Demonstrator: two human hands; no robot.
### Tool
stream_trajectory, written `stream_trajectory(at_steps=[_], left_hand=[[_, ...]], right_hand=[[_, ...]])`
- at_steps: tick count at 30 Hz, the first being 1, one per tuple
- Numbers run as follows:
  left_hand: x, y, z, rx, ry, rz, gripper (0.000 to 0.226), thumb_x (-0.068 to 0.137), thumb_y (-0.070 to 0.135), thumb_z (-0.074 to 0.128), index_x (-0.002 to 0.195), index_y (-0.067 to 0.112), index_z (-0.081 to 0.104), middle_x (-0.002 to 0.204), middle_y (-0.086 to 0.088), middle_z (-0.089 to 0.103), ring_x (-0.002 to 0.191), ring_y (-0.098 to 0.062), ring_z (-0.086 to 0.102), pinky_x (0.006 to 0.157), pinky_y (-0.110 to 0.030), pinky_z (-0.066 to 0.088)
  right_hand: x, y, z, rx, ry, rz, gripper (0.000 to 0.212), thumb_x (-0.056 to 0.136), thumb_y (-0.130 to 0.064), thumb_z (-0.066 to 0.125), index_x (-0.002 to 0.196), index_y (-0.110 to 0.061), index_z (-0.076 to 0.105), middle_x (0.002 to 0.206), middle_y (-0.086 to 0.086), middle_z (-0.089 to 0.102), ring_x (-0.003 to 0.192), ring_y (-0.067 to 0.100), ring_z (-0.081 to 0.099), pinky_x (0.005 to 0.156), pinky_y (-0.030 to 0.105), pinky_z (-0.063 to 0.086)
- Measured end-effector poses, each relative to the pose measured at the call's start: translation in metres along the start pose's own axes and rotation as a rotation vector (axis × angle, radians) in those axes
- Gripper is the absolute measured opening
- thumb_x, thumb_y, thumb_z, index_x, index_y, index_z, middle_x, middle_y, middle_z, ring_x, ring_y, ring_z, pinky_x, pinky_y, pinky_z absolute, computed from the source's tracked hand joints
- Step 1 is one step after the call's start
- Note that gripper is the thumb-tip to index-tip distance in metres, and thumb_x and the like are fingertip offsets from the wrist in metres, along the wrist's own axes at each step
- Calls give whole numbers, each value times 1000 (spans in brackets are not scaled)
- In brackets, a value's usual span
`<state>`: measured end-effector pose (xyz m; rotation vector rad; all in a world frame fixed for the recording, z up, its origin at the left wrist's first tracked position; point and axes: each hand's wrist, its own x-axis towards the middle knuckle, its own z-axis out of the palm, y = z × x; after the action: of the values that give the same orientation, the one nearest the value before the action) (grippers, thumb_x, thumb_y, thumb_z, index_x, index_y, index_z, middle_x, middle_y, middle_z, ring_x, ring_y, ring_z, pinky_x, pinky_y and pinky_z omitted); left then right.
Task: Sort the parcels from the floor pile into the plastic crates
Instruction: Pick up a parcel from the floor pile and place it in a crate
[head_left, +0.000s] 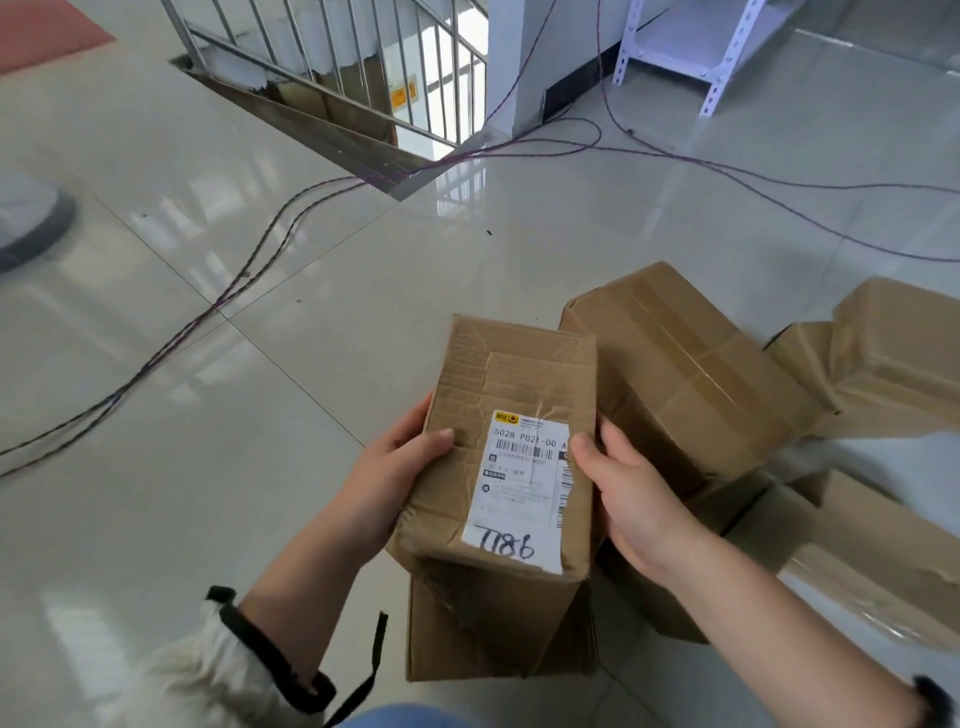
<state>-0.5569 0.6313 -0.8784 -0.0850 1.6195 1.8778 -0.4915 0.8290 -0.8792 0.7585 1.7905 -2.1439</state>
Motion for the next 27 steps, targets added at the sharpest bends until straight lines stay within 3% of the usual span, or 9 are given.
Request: stream_trajectory(at_steps=[6,11,16,23,27], left_hand=[[4,-2,0,-29,32,-30,35,94,10,47,126,19,58,112,-10,70,97,-25,69,73,-29,59],[4,-4,-1,-37,37,-45,30,94,13,47,121,16,60,109,-11,71,92,-24,70,71,-29,59],[7,-10,-3,-47,51,-43,28,94,13,47,117,16,63,106,-11,72,90,-24,70,71,-29,59],[-5,4,11,-34,72,-49,28,95,13,43,111,19,65,101,-8,73,88,-22,70,68,-28,57],[-34,68,34,-55,71,-33,28,83,17,54,108,22,66,100,-6,73,87,-20,69,69,-29,56]], right_hand=[[3,2,2,-22,25,-16,35,98,-31,46,131,-39,46,123,-10,63,119,15,56,108,48,38],[2,1,2,-47,32,-15,20,97,-32,45,111,-43,54,119,-12,65,116,13,57,107,45,40],[2,4,2,-29,46,-16,22,98,-30,43,114,-40,55,117,-12,67,113,11,59,105,42,42],[-13,-19,5,94,80,45,26,100,-22,41,109,-30,63,101,-12,73,91,1,68,74,25,49],[-50,-78,8,156,107,14,27,100,-18,40,111,-27,63,100,-12,73,89,0,69,72,21,50]])
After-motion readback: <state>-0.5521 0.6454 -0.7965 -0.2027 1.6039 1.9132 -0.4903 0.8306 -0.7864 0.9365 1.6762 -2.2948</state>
